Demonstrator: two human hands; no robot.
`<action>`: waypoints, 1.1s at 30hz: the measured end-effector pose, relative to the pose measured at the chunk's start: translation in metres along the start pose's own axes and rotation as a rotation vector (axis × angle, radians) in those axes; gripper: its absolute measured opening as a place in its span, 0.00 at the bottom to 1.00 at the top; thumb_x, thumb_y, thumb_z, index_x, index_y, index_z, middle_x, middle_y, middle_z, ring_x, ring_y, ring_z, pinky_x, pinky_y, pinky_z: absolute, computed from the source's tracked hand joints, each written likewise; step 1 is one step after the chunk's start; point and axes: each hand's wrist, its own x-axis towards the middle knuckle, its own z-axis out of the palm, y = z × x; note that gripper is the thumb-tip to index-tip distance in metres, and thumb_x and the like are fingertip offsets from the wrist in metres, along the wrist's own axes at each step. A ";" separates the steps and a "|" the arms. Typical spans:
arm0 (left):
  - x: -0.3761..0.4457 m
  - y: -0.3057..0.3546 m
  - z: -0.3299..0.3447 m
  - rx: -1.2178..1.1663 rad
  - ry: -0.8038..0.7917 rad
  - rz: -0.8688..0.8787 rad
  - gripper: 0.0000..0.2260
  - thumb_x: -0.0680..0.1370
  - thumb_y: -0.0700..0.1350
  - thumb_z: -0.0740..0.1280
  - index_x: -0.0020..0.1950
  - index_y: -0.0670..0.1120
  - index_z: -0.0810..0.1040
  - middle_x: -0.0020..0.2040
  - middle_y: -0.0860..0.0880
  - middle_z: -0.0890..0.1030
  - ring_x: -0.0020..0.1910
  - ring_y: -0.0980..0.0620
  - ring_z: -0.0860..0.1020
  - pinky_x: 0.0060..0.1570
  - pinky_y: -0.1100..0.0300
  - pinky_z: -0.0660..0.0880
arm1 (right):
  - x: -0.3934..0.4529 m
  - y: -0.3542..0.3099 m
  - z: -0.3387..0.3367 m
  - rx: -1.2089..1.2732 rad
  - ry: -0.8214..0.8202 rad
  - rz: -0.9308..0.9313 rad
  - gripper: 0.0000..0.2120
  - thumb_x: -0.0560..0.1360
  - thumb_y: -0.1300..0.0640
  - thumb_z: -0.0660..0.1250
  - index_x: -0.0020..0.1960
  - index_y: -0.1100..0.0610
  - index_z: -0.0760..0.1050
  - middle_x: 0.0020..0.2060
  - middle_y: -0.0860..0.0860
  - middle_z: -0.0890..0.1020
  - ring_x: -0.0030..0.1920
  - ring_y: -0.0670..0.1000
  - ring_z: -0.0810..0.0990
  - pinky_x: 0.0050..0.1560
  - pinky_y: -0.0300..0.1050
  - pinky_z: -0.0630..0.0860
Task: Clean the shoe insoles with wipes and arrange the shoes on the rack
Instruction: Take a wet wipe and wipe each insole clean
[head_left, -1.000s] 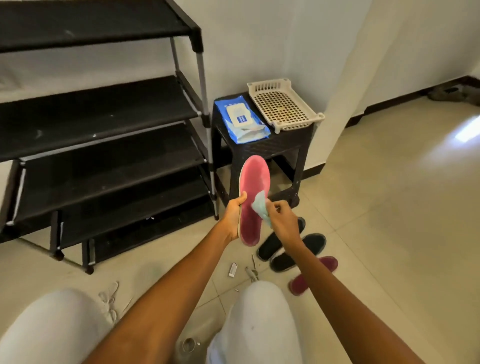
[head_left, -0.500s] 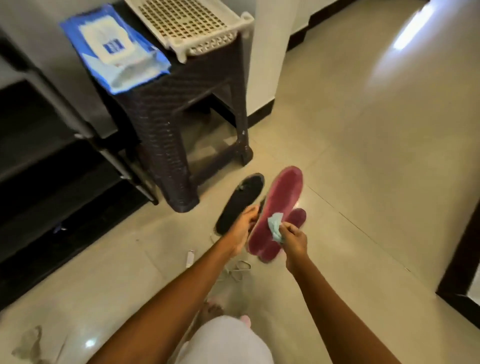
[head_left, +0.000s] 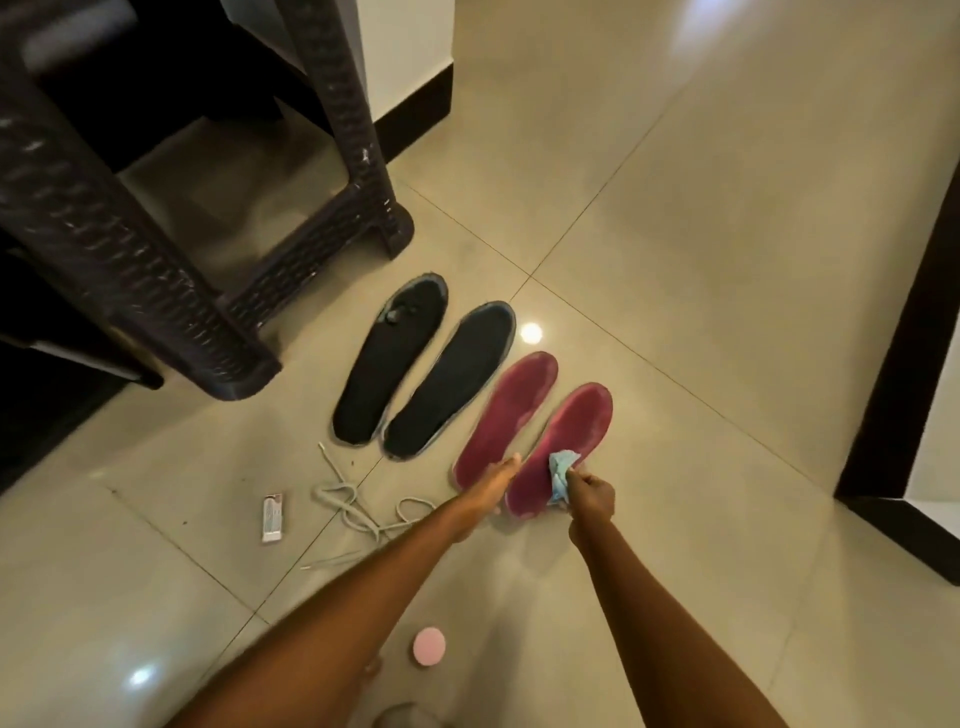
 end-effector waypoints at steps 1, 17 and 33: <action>0.001 -0.002 0.002 0.003 0.008 -0.020 0.27 0.81 0.59 0.49 0.77 0.48 0.54 0.77 0.46 0.58 0.74 0.44 0.60 0.71 0.47 0.61 | 0.003 0.003 0.003 0.012 0.001 0.010 0.08 0.75 0.63 0.66 0.47 0.69 0.77 0.43 0.62 0.79 0.39 0.56 0.77 0.40 0.43 0.76; -0.073 0.049 -0.005 -0.066 0.065 0.142 0.15 0.81 0.46 0.59 0.67 0.45 0.71 0.62 0.44 0.77 0.59 0.46 0.77 0.57 0.57 0.76 | -0.082 -0.028 0.005 0.324 -0.182 -0.085 0.11 0.78 0.61 0.64 0.59 0.64 0.76 0.51 0.58 0.80 0.51 0.57 0.80 0.51 0.47 0.78; -0.326 0.125 -0.077 -0.319 0.448 0.531 0.03 0.77 0.40 0.67 0.45 0.44 0.74 0.40 0.45 0.79 0.37 0.52 0.79 0.33 0.60 0.80 | -0.311 -0.182 -0.025 -0.209 -0.848 -0.869 0.09 0.73 0.61 0.69 0.54 0.59 0.77 0.45 0.52 0.83 0.48 0.53 0.82 0.43 0.38 0.78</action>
